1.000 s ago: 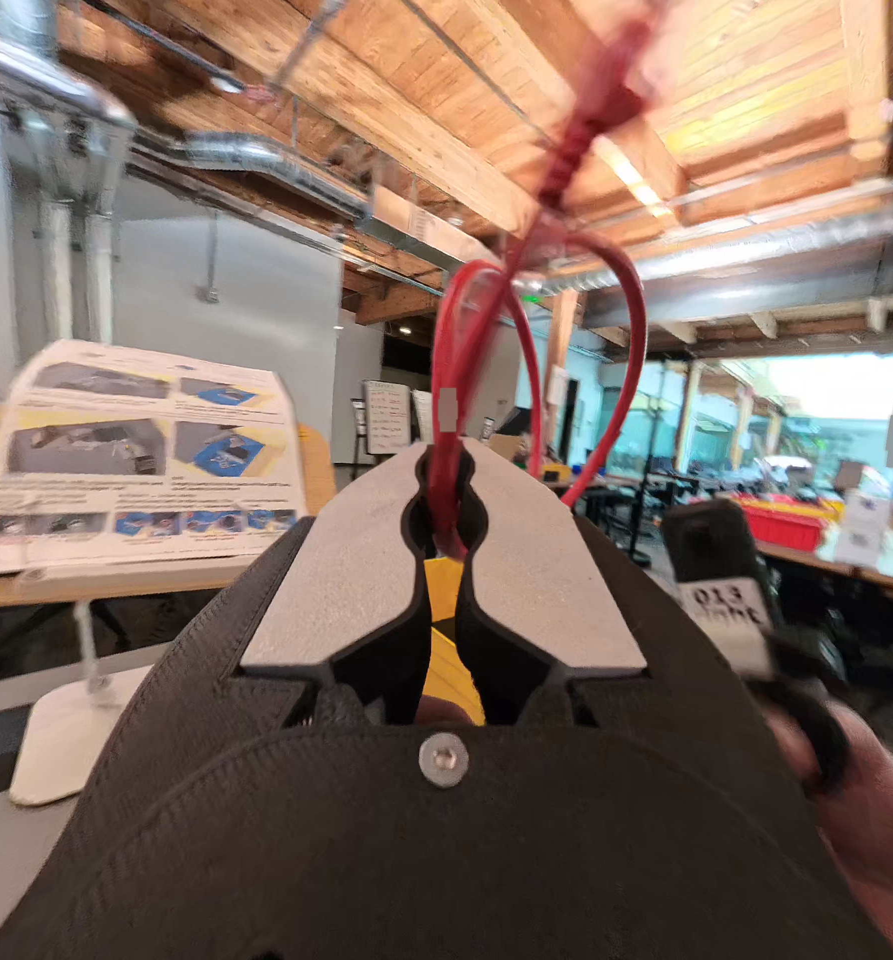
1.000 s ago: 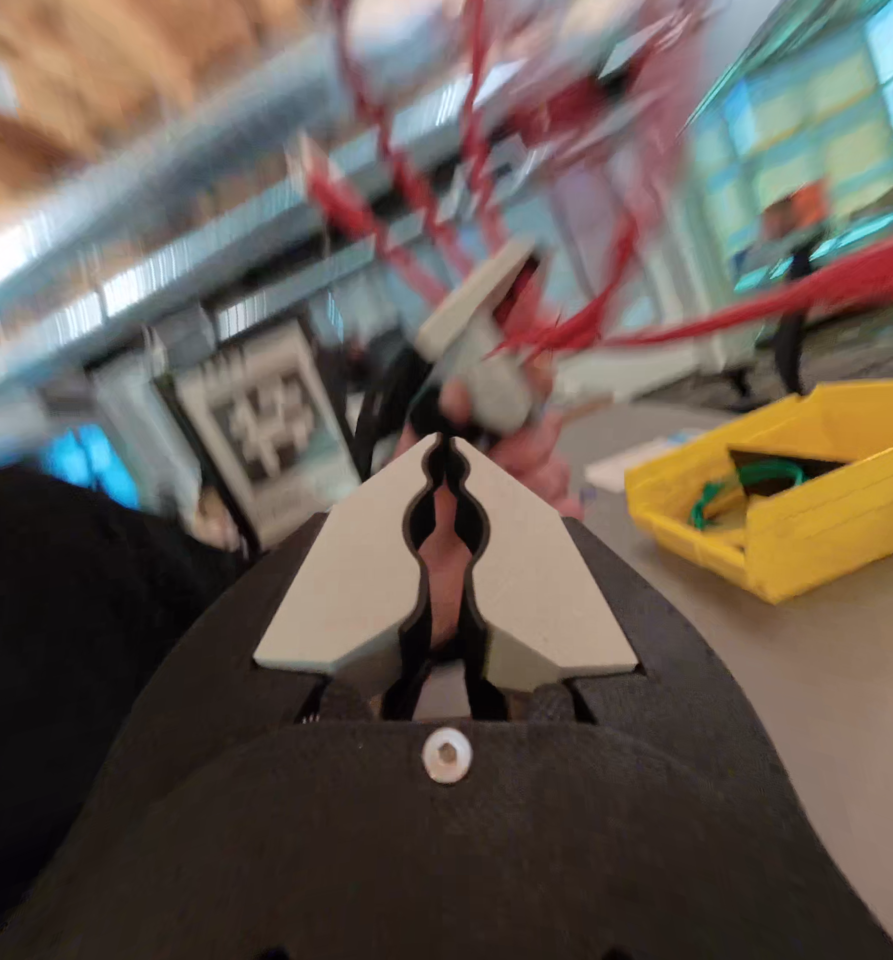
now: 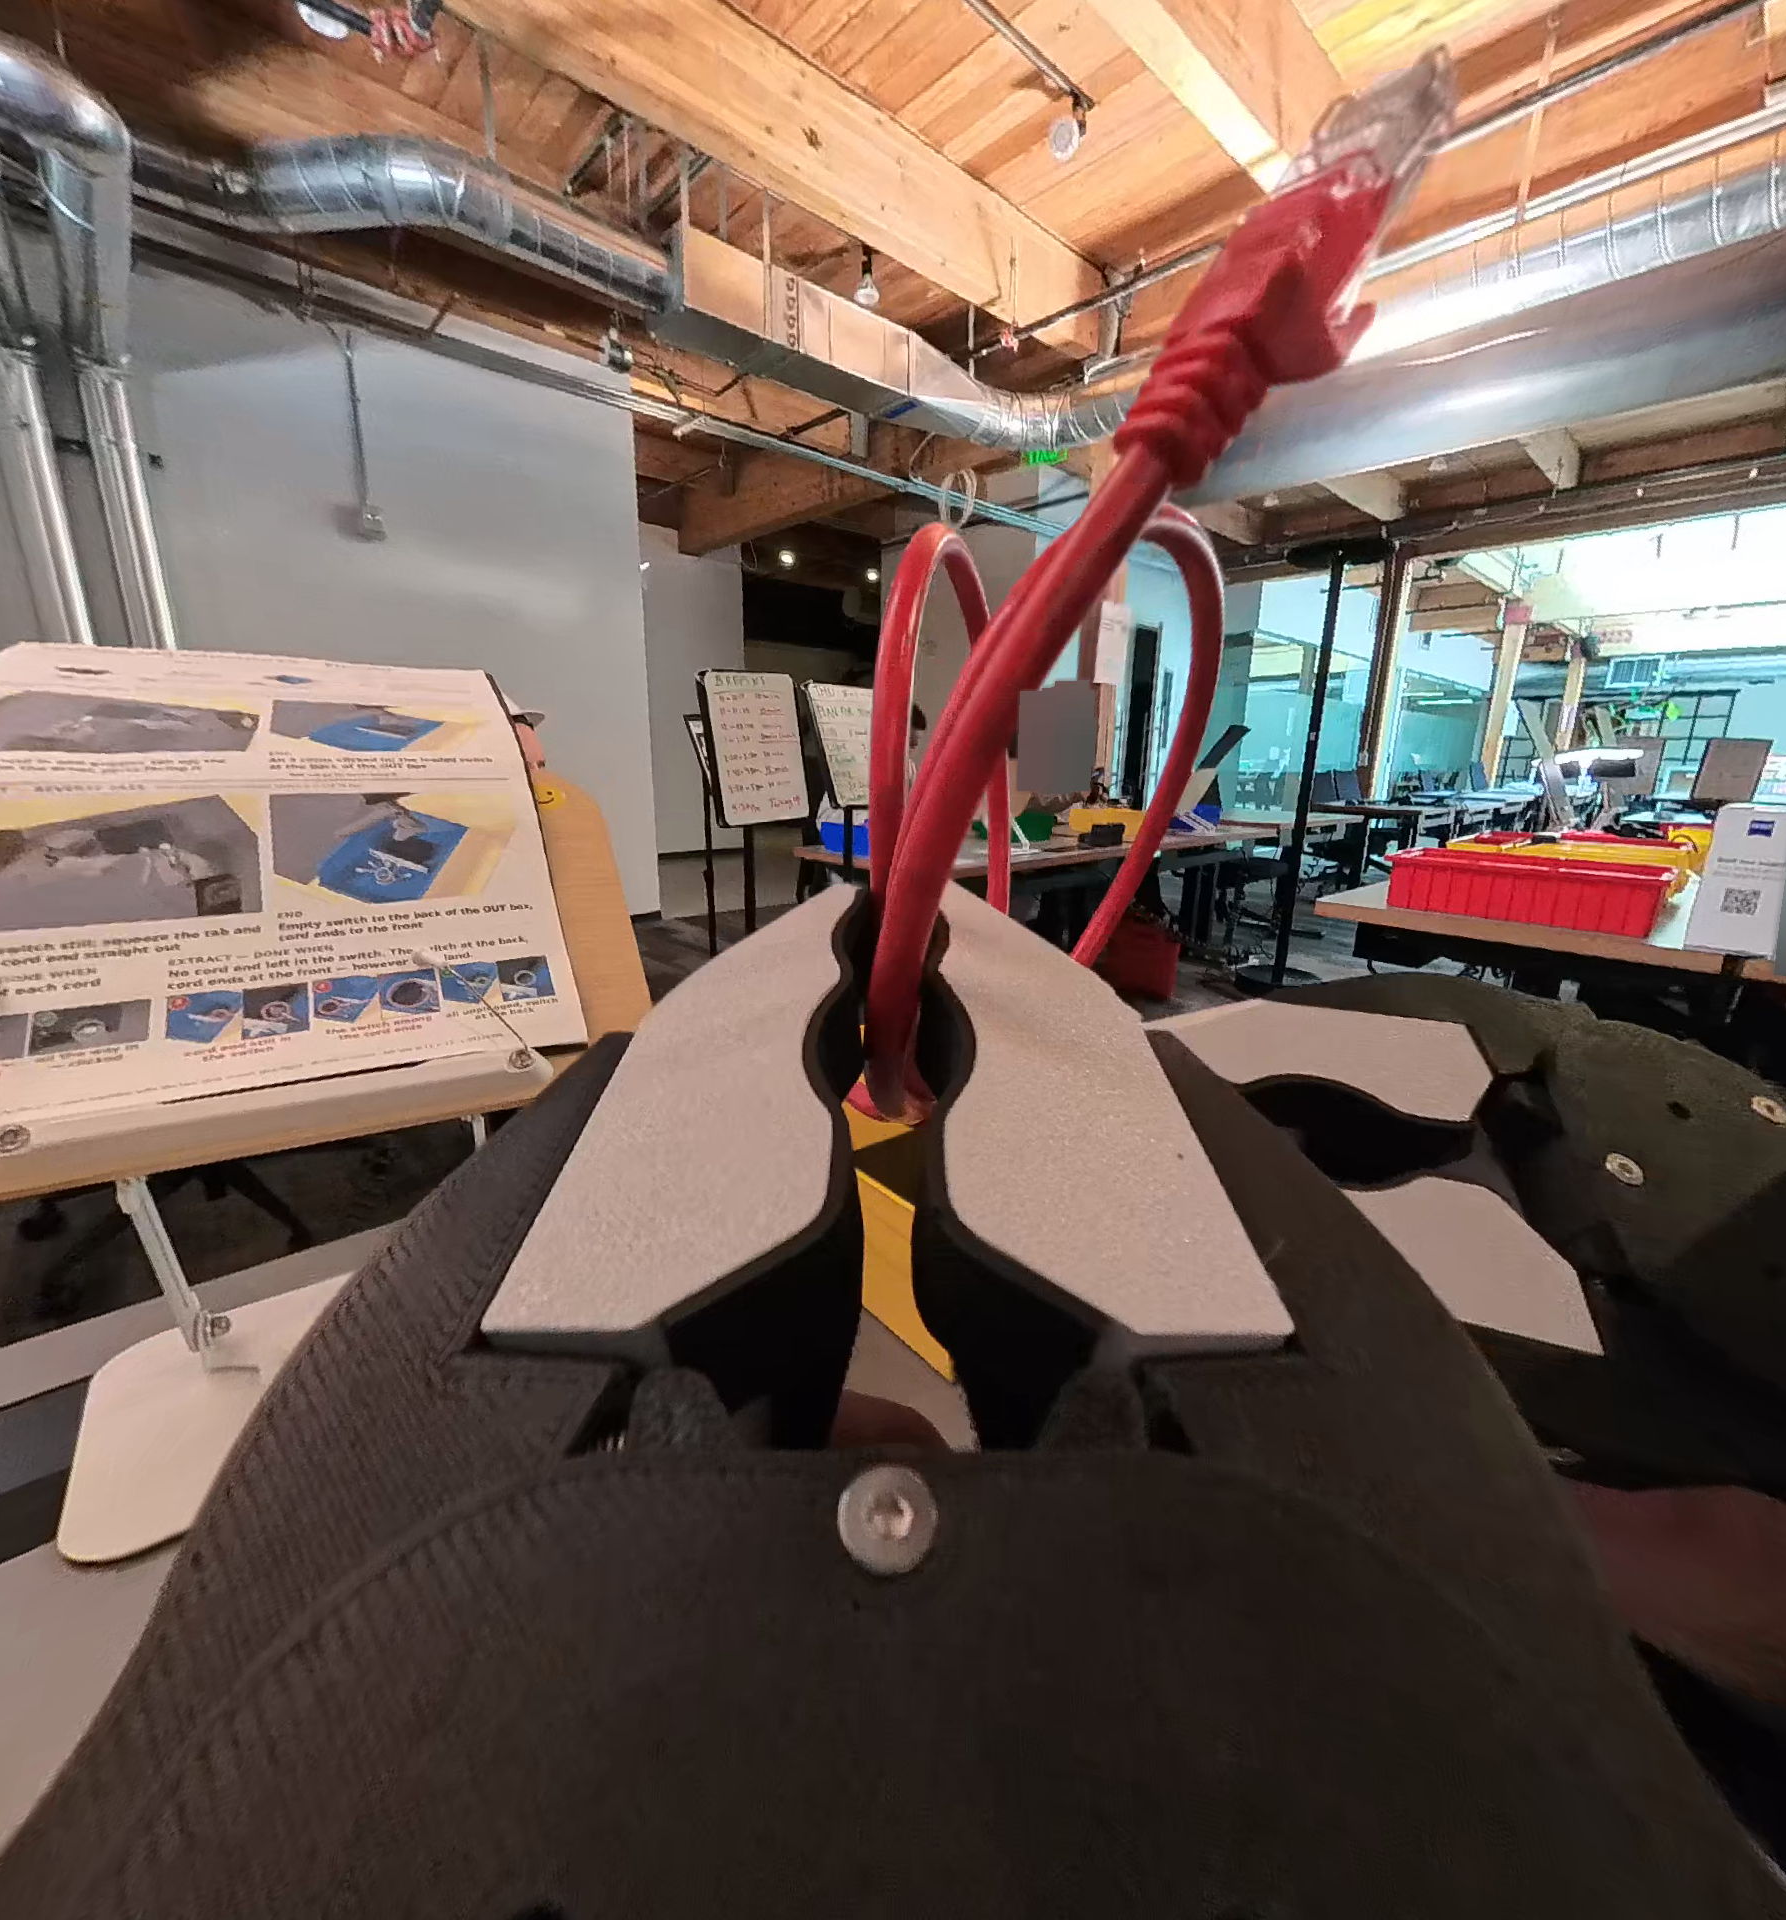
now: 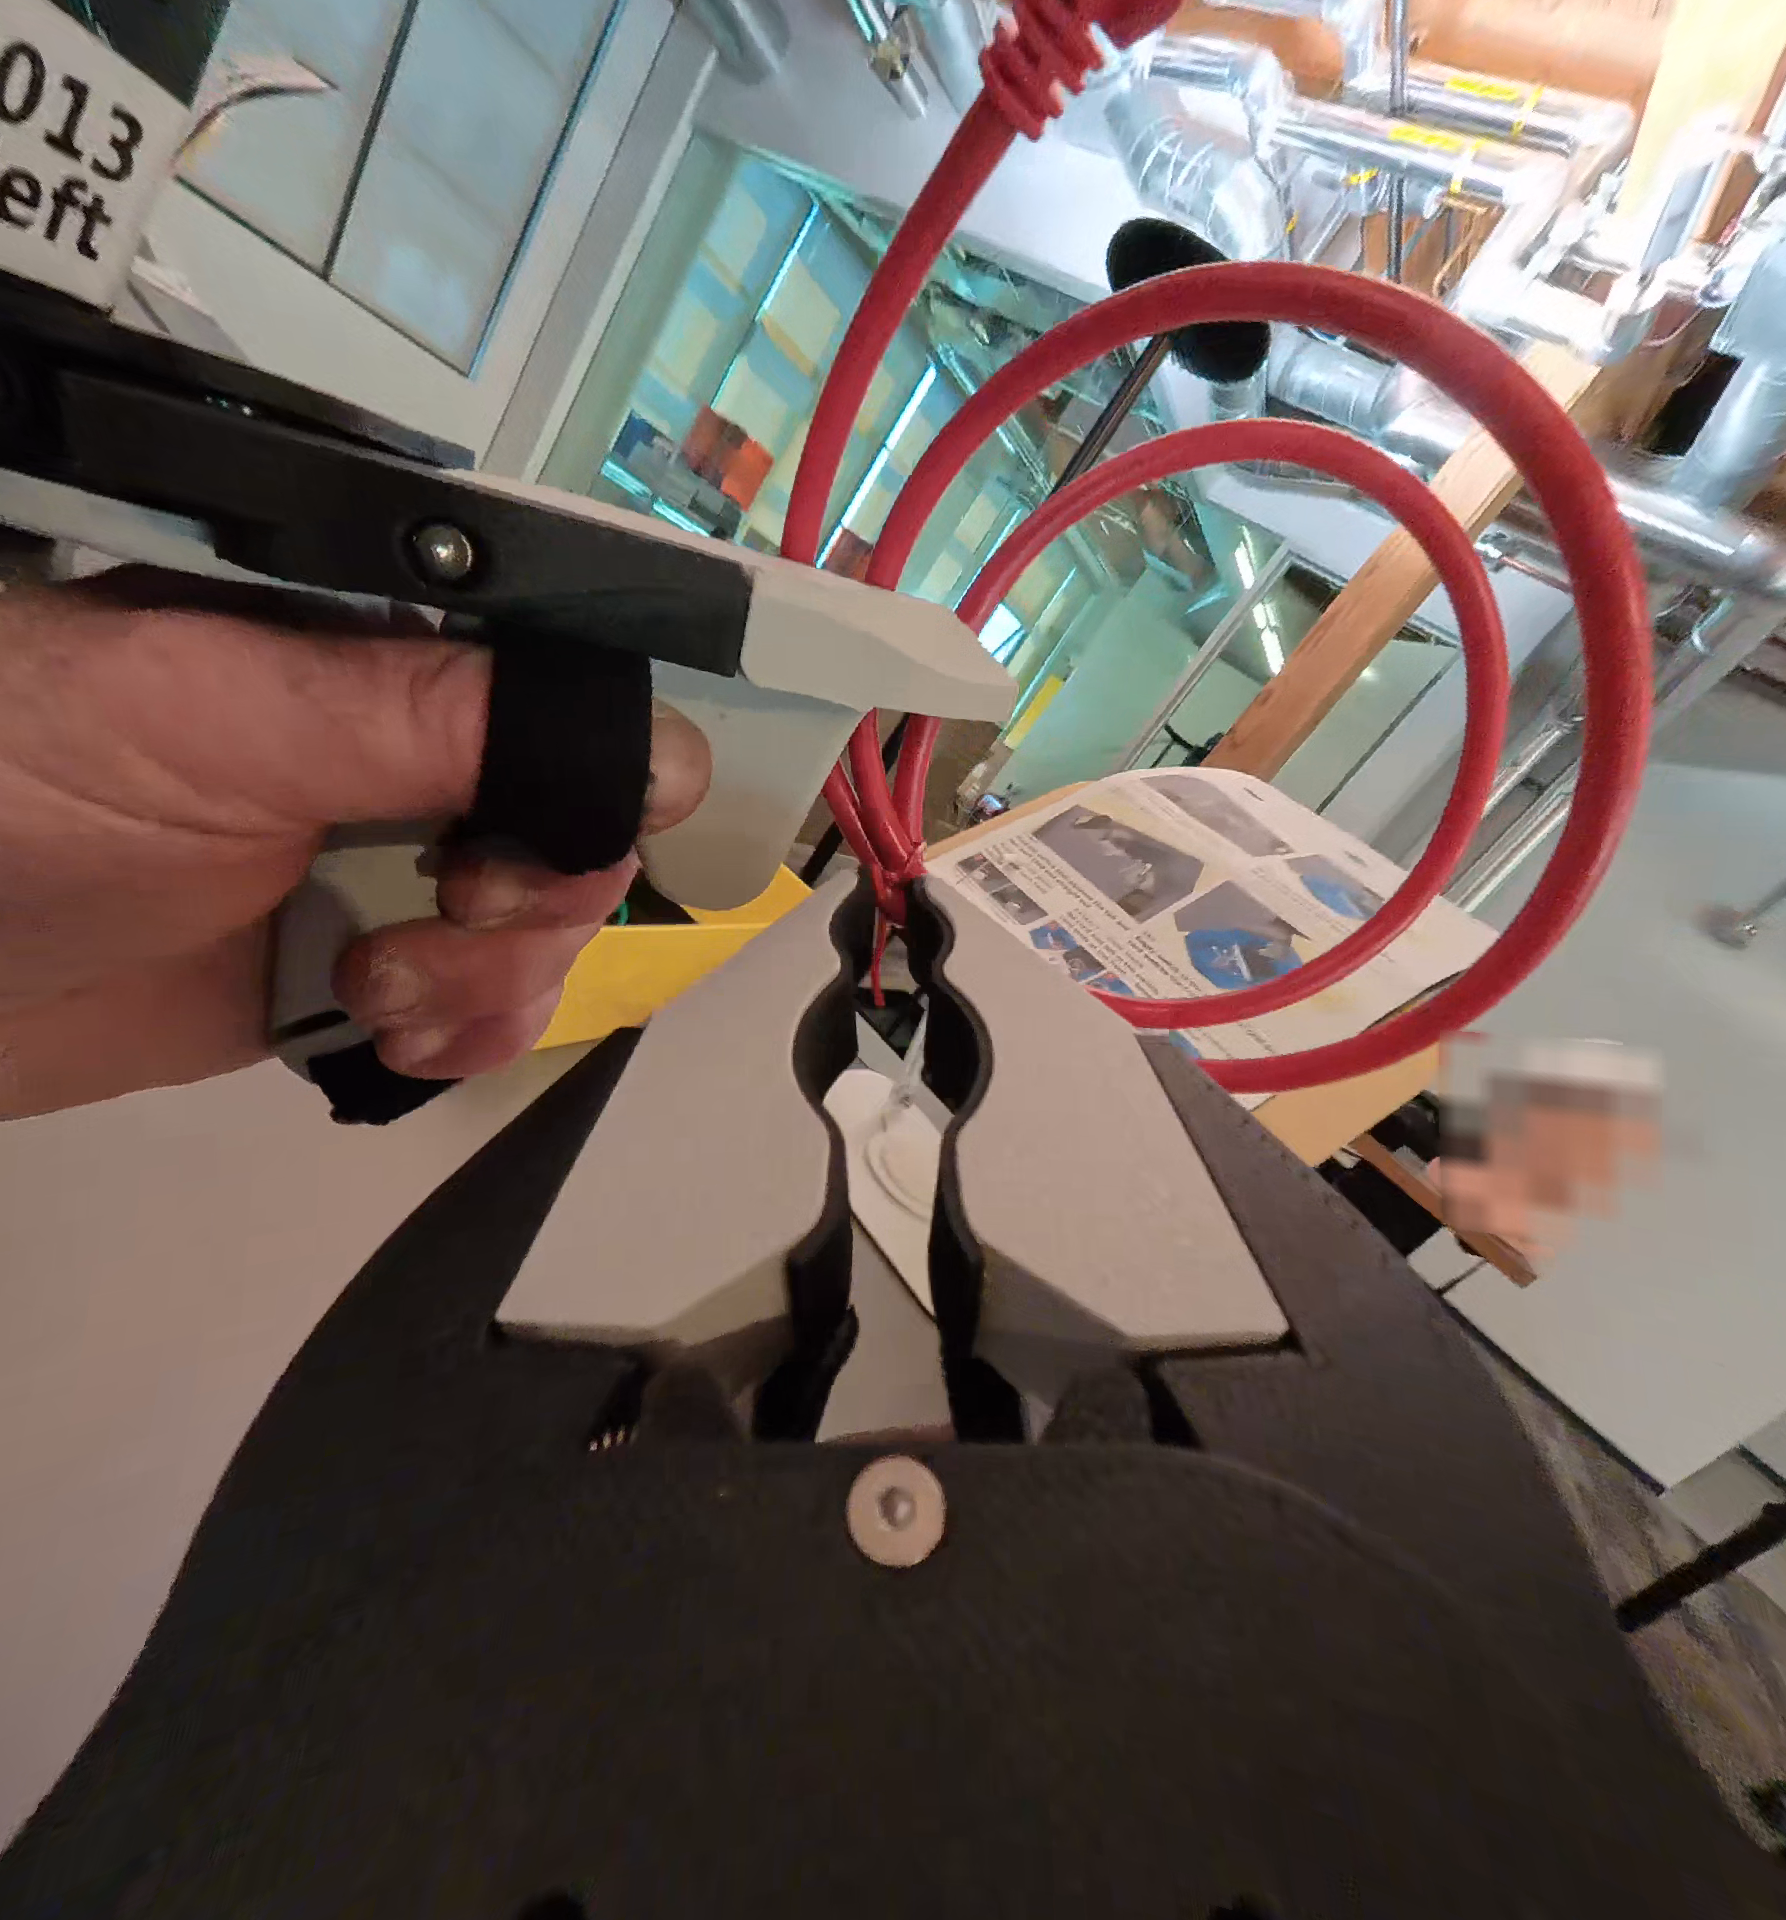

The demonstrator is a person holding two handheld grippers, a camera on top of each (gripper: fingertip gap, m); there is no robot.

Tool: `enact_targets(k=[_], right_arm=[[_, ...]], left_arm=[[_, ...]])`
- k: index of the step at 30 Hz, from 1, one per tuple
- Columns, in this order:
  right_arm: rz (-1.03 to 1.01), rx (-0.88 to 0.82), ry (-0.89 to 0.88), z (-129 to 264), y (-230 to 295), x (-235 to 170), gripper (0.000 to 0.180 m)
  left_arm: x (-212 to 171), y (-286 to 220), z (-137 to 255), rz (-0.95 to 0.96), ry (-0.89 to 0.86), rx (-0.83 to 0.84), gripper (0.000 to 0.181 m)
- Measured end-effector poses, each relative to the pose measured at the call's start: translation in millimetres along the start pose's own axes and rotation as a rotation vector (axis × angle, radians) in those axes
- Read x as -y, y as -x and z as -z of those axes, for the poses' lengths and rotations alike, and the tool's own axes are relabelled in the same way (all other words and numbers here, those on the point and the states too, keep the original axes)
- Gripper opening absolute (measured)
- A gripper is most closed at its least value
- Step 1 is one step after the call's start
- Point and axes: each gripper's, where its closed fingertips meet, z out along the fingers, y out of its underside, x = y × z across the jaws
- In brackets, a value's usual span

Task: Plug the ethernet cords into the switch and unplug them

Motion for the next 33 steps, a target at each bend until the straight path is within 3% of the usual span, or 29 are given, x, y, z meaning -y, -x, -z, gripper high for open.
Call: enact_targets(k=[3, 8, 13, 21, 27, 33], right_arm=[[-0.124, 0.03, -0.032, -0.3, 0.1, 2.9, 0.014], [-0.311, 0.093, -0.054, -0.3, -1.7, -0.5, 0.005], [-0.261, 0.072, -0.072, 1.7, -2.4, 3.1, 0.002], [0.023, -0.013, -0.057, 4.7, 0.8, 11.9, 0.0], [0.485, -0.03, -0.019, 4.7, 22.0, 13.8, 0.0], [0.647, 0.042, 0.042, 5.3, 24.1, -2.3, 0.0]], left_arm=[[4.0, 1.4, 1.0, -0.005, -0.012, 0.002, 0.005], [4.5, 3.6, 1.2, 0.021, -0.016, -0.005, 0.005], [3.7, 3.4, 0.6, 0.021, -0.014, -0.005, 0.005], [1.9, 3.1, 0.2, 0.022, -0.006, -0.003, 0.006], [-3.6, 6.1, -0.2, 0.073, 0.021, -0.005, 0.005], [-11.3, 8.9, -1.9, 0.199, 0.054, -0.031, 0.005]])
